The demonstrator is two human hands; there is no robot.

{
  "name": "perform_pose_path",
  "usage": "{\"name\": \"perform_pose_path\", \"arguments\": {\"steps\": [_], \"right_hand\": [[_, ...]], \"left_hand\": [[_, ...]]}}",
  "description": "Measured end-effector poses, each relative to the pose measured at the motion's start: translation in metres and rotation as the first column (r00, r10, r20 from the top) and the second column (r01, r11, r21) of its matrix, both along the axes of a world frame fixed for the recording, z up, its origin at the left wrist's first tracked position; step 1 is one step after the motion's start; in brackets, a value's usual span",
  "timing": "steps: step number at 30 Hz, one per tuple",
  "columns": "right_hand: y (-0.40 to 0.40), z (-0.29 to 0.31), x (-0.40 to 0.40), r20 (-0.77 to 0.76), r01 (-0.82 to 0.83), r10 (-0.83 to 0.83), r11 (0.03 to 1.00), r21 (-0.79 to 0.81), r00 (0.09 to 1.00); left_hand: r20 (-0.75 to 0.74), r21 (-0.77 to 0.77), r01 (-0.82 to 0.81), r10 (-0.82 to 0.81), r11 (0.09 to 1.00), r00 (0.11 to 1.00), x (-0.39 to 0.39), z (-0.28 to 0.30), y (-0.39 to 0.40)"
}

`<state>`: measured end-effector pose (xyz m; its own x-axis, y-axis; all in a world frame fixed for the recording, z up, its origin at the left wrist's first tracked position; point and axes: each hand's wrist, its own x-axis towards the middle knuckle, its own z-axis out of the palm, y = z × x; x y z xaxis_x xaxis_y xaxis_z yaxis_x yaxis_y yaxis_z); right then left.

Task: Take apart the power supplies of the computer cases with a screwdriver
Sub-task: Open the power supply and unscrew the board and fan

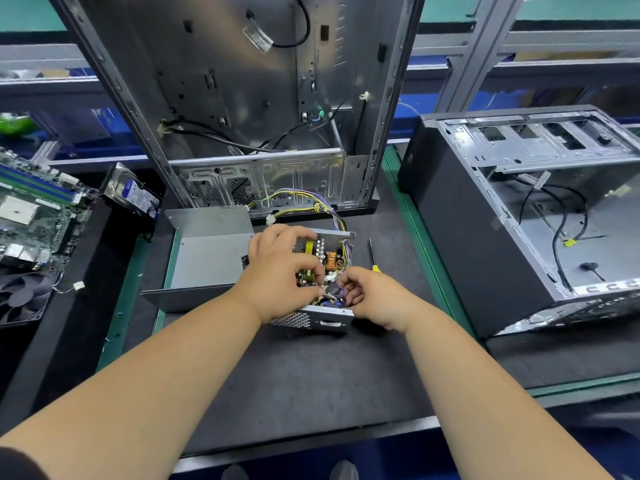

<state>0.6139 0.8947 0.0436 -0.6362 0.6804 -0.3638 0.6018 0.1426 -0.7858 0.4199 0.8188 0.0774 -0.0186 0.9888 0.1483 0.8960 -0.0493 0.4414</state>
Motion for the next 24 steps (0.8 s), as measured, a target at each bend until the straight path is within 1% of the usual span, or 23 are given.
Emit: {"name": "perform_pose_path", "arguments": {"steps": [3,7,12,16,24], "right_hand": [[0.0009,-0.0016,-0.0008,0.05,-0.047,0.044,0.997,0.055,0.998],[0.0019,-0.0018,0.002,0.064,-0.071,0.063,0.987,0.144,0.996],[-0.0058,-0.0043,0.0011,0.029,0.041,-0.051,0.965,0.259,0.998],[-0.006,-0.006,0.0002,0.095,-0.031,-0.003,0.932,0.361,0.995],[-0.0056,-0.0087,0.0,0.132,-0.057,0.008,0.925,0.376,0.991]], "left_hand": [[0.029,-0.049,0.005,-0.004,0.999,1.0,-0.0001,0.002,0.0013],[0.025,-0.08,0.023,-0.021,0.997,0.999,0.0016,0.0028,0.0011],[0.016,-0.057,0.041,-0.04,0.998,0.999,0.0006,0.0043,0.0004],[0.01,-0.06,0.035,-0.034,0.998,0.999,0.0013,0.0046,0.0017],[0.016,-0.059,0.011,-0.01,0.998,1.0,0.0016,0.0014,0.0004]]}}
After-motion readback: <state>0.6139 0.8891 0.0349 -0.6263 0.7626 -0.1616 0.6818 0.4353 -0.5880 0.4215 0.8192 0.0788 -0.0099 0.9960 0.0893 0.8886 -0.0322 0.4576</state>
